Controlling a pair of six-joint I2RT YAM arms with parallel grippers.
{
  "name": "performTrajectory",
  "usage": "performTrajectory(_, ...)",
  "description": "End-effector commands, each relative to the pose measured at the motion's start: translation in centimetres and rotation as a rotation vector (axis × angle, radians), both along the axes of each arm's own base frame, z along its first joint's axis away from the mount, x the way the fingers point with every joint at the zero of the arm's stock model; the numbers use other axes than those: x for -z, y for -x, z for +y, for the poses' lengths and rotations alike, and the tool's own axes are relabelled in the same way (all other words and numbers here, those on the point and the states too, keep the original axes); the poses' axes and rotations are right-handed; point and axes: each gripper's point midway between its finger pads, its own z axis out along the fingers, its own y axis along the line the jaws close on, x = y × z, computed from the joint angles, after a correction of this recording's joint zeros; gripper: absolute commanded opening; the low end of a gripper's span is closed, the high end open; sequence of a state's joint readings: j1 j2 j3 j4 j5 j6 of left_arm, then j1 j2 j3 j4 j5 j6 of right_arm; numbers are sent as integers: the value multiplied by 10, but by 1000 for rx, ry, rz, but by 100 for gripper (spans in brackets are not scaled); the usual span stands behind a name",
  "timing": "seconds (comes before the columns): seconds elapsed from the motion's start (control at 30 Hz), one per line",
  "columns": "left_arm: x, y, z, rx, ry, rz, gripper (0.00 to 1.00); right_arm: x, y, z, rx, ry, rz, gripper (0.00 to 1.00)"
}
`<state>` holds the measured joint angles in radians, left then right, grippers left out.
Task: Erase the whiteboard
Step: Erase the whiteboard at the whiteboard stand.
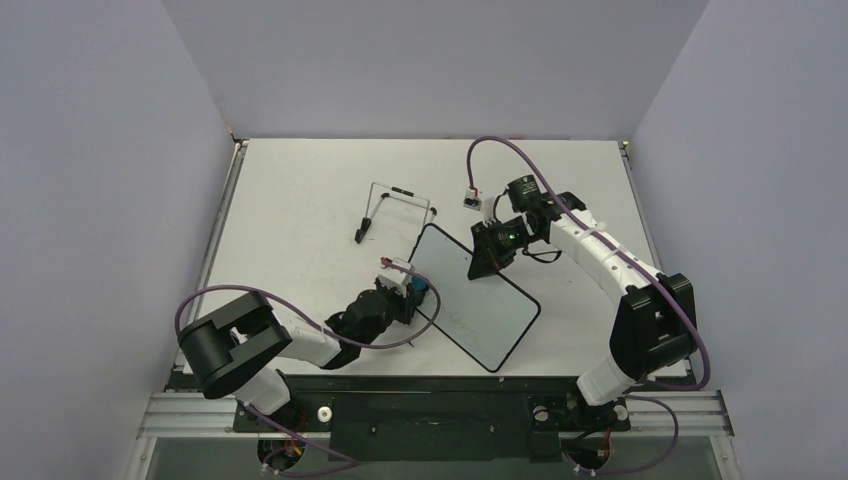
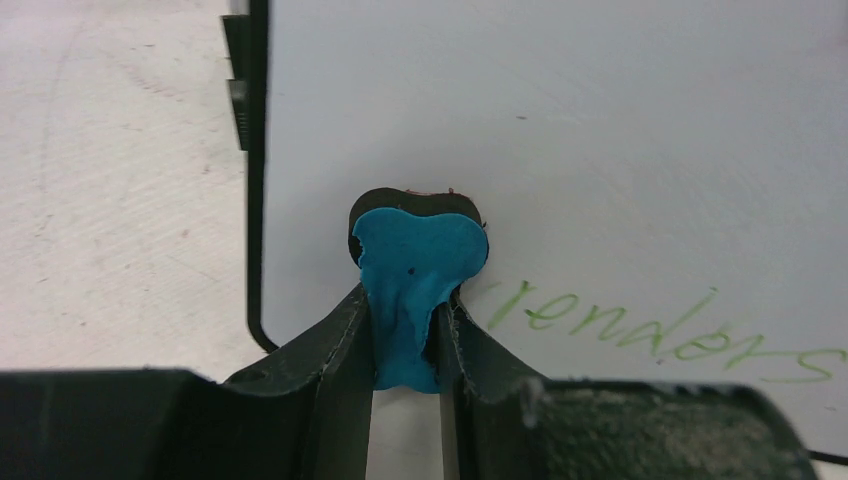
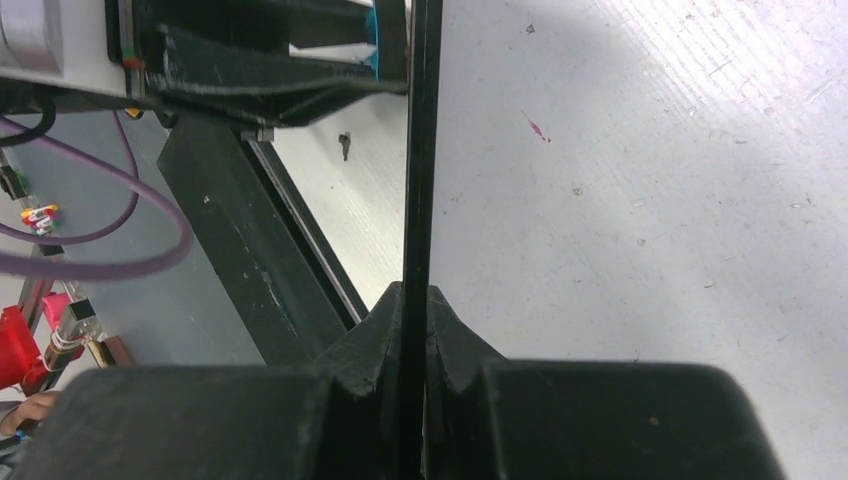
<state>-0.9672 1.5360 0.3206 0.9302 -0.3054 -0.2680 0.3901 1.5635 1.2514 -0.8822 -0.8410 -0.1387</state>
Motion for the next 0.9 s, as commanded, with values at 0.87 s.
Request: performTrajectory(0.87,-4,-17,24,-102,28,52,0,-31,10,14,-55,-123,-38,0)
